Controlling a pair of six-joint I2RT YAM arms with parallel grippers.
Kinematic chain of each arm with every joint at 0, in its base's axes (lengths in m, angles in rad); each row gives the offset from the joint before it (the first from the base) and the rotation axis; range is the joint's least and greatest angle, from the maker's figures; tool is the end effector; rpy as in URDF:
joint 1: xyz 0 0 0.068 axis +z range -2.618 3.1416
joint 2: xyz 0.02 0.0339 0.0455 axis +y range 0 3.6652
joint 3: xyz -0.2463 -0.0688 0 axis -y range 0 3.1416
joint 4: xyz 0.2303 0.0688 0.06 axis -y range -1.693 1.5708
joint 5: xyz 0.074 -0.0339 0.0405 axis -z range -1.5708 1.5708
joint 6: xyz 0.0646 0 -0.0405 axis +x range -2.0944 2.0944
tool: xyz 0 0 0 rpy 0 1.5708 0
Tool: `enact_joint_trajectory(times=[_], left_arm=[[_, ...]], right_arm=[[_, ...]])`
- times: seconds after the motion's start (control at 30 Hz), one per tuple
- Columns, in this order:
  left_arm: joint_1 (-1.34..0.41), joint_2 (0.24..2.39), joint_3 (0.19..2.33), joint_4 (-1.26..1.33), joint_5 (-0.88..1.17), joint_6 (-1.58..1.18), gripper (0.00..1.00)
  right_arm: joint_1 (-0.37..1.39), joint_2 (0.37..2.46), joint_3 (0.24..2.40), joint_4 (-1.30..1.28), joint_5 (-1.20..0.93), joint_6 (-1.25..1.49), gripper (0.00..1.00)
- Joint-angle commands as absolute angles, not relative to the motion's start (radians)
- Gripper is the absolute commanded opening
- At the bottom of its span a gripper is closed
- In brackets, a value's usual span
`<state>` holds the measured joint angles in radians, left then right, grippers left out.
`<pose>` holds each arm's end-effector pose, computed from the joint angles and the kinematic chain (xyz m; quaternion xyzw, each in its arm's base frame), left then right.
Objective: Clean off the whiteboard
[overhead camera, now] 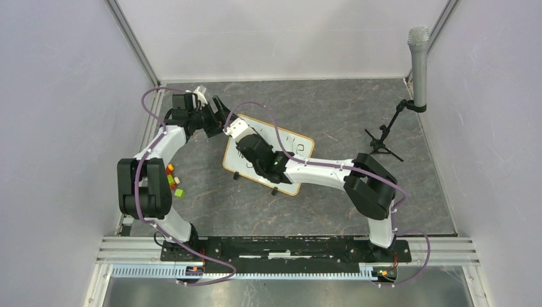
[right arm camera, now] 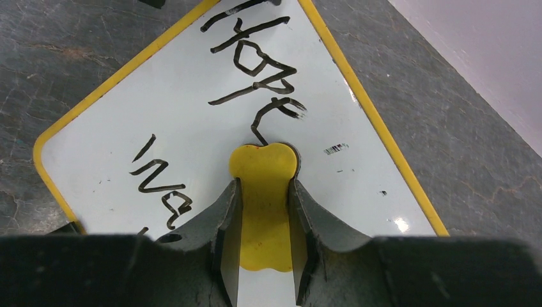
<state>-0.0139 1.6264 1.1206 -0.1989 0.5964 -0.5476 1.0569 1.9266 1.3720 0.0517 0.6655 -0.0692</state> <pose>0.3608 -0.0413 0.2178 -0.1099 0.8694 -0.3674 0.3115 0.2523 0.3658 0.2139 -0.2937 0.7767 -0.0196 0.5568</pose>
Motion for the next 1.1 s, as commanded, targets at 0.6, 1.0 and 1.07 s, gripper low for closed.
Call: enact_joint_trajectory(times=[0.6, 1.0, 1.07], left_arm=[[-0.008, 1.682, 1.098, -0.013, 0.734, -0.708, 0.84], [-0.012, 1.679, 1.092, -0.011, 0.742, -0.719, 0.72], [-0.011, 1.676, 1.092, -0.011, 0.742, -0.718, 0.7]], right_arm=[[1.022, 1.797, 1.234, 0.083, 0.73, -0.15, 0.32], [1.023, 2.005, 1.543, 0.022, 0.613, -0.129, 0.31], [1.023, 2.009, 1.551, 0.021, 0.615, -0.126, 0.31]])
